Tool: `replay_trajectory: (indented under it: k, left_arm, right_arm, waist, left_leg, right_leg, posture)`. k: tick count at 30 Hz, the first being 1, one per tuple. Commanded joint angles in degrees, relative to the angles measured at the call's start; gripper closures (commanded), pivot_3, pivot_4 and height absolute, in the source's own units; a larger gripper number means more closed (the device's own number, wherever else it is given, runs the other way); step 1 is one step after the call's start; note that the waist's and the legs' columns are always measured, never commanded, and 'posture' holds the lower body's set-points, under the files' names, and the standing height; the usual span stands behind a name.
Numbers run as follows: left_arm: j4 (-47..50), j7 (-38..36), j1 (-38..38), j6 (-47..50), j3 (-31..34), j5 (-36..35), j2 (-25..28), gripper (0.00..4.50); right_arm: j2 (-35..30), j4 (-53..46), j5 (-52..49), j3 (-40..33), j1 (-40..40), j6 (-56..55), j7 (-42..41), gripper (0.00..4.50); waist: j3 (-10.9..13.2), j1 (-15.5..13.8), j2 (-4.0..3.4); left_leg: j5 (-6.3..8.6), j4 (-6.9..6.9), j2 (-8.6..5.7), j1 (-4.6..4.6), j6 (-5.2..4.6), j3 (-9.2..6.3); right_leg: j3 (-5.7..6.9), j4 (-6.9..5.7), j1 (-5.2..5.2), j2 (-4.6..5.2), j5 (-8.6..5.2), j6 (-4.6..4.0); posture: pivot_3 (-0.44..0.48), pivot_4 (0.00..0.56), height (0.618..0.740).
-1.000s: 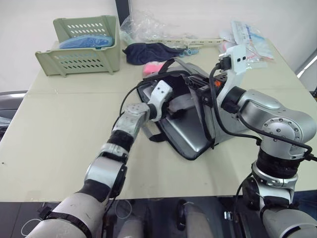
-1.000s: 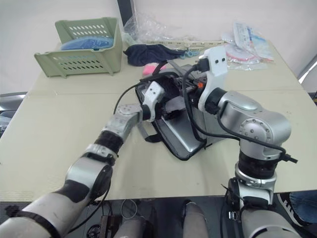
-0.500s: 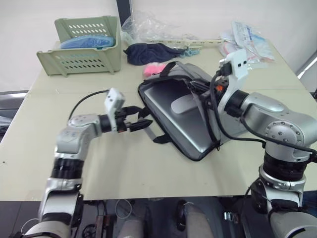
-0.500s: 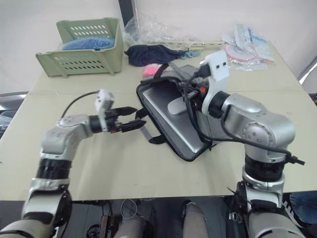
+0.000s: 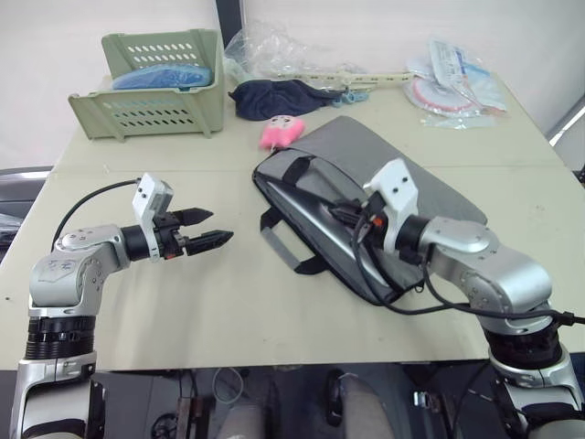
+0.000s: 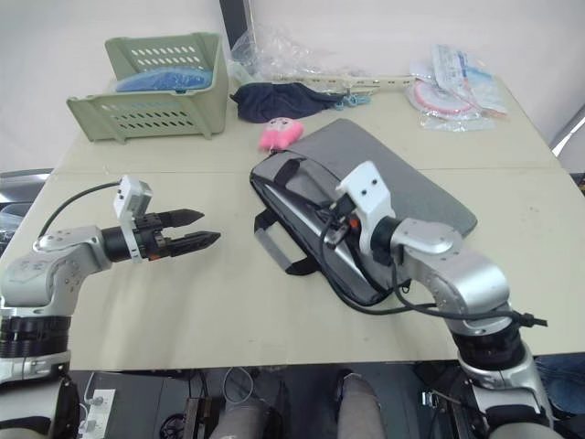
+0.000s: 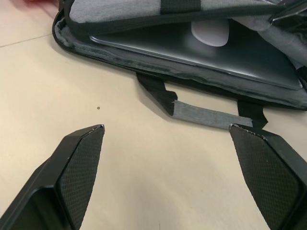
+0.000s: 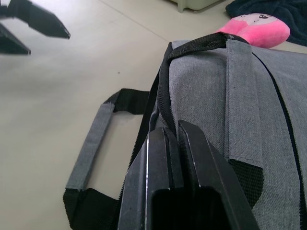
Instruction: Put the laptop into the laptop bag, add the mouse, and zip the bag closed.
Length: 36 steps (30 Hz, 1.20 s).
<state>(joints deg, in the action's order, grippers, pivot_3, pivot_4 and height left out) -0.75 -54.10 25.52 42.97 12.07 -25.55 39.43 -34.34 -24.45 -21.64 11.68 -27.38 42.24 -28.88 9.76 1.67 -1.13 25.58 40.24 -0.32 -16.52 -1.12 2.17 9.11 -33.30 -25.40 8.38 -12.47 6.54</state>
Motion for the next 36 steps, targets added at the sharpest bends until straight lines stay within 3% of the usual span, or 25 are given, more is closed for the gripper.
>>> replay_trajectory:
  k: [1,2,6,7,8,10,13,19,24,29,32,36]
  left_arm:
    - [1.94,0.20,-0.36,-0.97,1.36,-1.36,1.42,0.04]
    - [1.87,0.17,-0.44,-1.10,1.28,-1.25,1.57,0.04]
    - [1.04,-0.01,-0.60,-1.48,1.17,-0.95,2.28,0.00]
    - [0.71,-0.03,-0.50,-1.57,1.18,-0.99,2.44,0.00]
    - [0.51,-0.02,-0.42,-1.65,1.17,-1.07,2.54,0.00]
    - [0.36,-0.07,-0.37,-1.66,1.14,-1.20,2.82,0.00]
    - [-1.41,-1.68,0.19,-1.91,2.28,-1.40,4.99,0.00]
    - [-8.49,-5.06,1.07,-8.42,4.77,-0.42,10.86,0.00]
    - [-20.61,-8.44,2.07,-24.84,7.73,2.74,14.90,0.00]
    - [-40.17,-6.47,6.23,-37.24,8.72,6.90,19.11,0.00]
    - [-44.63,-6.96,5.94,-41.27,9.50,7.38,19.75,0.00]
    - [-48.91,-9.34,6.49,-43.20,9.55,7.55,20.63,0.00]
  right_arm:
    - [-1.47,-0.80,3.63,1.16,1.99,-6.55,-3.21,4.50]
    - [-1.69,-0.50,4.15,1.17,2.41,-7.60,-3.78,4.50]
    - [-1.50,0.11,3.49,-1.11,3.96,-10.15,-5.87,2.94]
    - [-1.33,-0.23,2.29,-2.27,4.47,-10.25,-6.54,2.73]
    - [-1.19,-0.48,1.53,-3.03,4.79,-10.27,-7.02,1.99]
    - [-1.32,-1.79,-0.08,-4.48,5.65,-9.95,-8.27,1.33]
    - [-2.77,-8.20,-11.18,-12.47,9.14,-5.76,-12.20,0.10]
    - [-13.88,-9.09,-24.36,-30.36,15.18,1.87,-18.95,0.10]
    - [-25.19,0.29,-17.14,-43.66,27.30,-0.24,-27.00,0.10]
    - [-26.45,14.69,-6.72,-51.22,34.19,-12.54,-28.48,0.10]
    - [-25.36,26.52,-1.88,-53.99,33.97,-24.59,-27.68,0.10]
    - [-26.52,35.70,0.19,-56.03,34.85,-31.02,-29.80,0.10]
  waist:
    - [-0.01,-0.06,0.01]
    - [-0.01,-0.04,0.01]
    - [-0.01,-0.01,0.01]
    - [-0.01,-0.06,0.01]
    - [-0.01,-0.09,0.01]
    - [-0.01,-0.13,0.01]
    - [0.00,-0.13,0.01]
    - [0.01,-0.30,0.05]
    - [-0.01,-1.18,0.14]
    - [-0.04,-1.50,0.27]
    - [-0.04,-1.43,0.28]
    - [-0.03,-1.41,0.29]
  left_leg:
    - [0.00,0.00,0.00,0.00,0.00,0.00]
    - [0.00,-0.01,0.01,0.01,0.00,-0.02]
    - [0.00,-0.01,0.01,0.01,0.00,-0.01]
    - [0.00,-0.01,0.01,0.01,0.00,-0.01]
    - [0.00,-0.01,0.01,0.01,0.00,-0.01]
    - [0.00,0.01,0.01,0.00,0.00,-0.01]
    - [0.00,0.01,0.01,-0.02,0.00,-0.03]
    - [0.00,0.00,0.02,-0.02,0.00,-0.02]
    - [0.00,-0.06,0.02,0.00,0.00,0.07]
    - [0.01,-0.21,0.01,-0.01,-0.01,0.30]
    - [0.01,-0.22,0.01,0.00,-0.02,0.32]
    - [0.05,-0.23,0.02,0.24,-0.09,0.34]
  right_leg:
    - [0.00,0.00,0.00,0.00,0.00,0.00]
    - [0.01,0.00,0.00,0.00,0.00,0.00]
    - [0.01,0.01,0.00,0.00,0.00,0.00]
    - [0.01,0.01,0.00,0.00,0.00,-0.01]
    - [0.00,0.01,0.00,0.00,0.00,0.00]
    - [0.00,0.00,0.00,0.01,0.00,0.00]
    - [0.01,0.01,0.00,0.01,0.00,0.00]
    - [0.03,0.05,0.01,0.00,0.00,-0.01]
    - [0.00,0.17,0.04,0.03,0.00,-0.01]
    - [-0.01,0.23,0.05,0.02,0.00,0.00]
    - [-0.02,0.24,0.17,0.02,0.00,0.00]
    - [0.03,0.27,0.24,0.03,0.00,0.00]
  posture:
    - [0.000,0.150,0.740]
    - [0.000,0.150,0.740]
    - [0.000,0.150,0.740]
    - [0.000,0.150,0.740]
    - [0.000,0.150,0.740]
    - [0.000,0.150,0.740]
    - [0.000,0.150,0.740]
    - [0.000,0.150,0.740]
    - [0.000,0.150,0.740]
    - [0.000,0.150,0.740]
    - [0.000,0.150,0.740]
    - [0.000,0.150,0.740]
